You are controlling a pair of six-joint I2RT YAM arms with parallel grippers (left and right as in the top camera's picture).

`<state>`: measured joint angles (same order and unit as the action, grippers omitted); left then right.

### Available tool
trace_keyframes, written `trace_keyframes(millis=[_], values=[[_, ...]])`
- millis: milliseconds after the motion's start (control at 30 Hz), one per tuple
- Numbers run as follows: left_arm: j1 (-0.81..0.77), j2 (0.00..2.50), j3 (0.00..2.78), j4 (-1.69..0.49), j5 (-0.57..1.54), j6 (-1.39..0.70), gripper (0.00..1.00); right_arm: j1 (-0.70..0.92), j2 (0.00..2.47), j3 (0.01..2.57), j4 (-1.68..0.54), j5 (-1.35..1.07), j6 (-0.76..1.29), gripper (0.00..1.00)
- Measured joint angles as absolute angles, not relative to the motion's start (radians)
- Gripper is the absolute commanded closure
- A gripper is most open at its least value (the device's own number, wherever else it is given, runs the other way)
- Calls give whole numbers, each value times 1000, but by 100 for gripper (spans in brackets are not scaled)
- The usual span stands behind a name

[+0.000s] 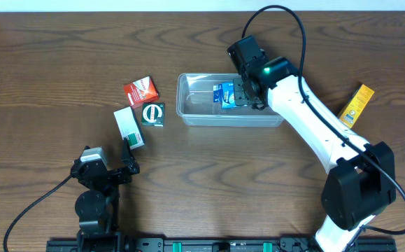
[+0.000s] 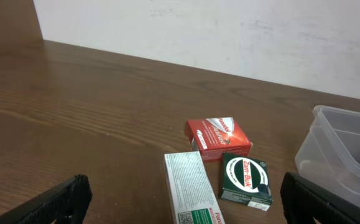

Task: Pack container
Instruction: 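Lower the blue box into the container and open the right gripper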

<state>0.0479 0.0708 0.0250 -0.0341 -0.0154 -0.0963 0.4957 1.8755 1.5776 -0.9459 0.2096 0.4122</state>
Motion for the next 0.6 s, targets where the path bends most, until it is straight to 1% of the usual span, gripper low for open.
trace_keyframes(millis=[67, 133, 167, 267, 600], values=[[48, 71, 25, -34, -15, -96, 2, 496, 1876, 1559, -933, 205, 408, 79], [48, 71, 25, -34, -15, -96, 2, 496, 1876, 1538, -914, 201, 407, 85], [48, 71, 25, -34, -15, -96, 2, 496, 1876, 1521, -897, 200, 409, 87], [48, 71, 25, -34, -15, -96, 2, 496, 1879, 1475, -851, 197, 408, 89], [48, 71, 25, -34, -15, -96, 2, 496, 1892, 1343, -664, 217, 408, 91]])
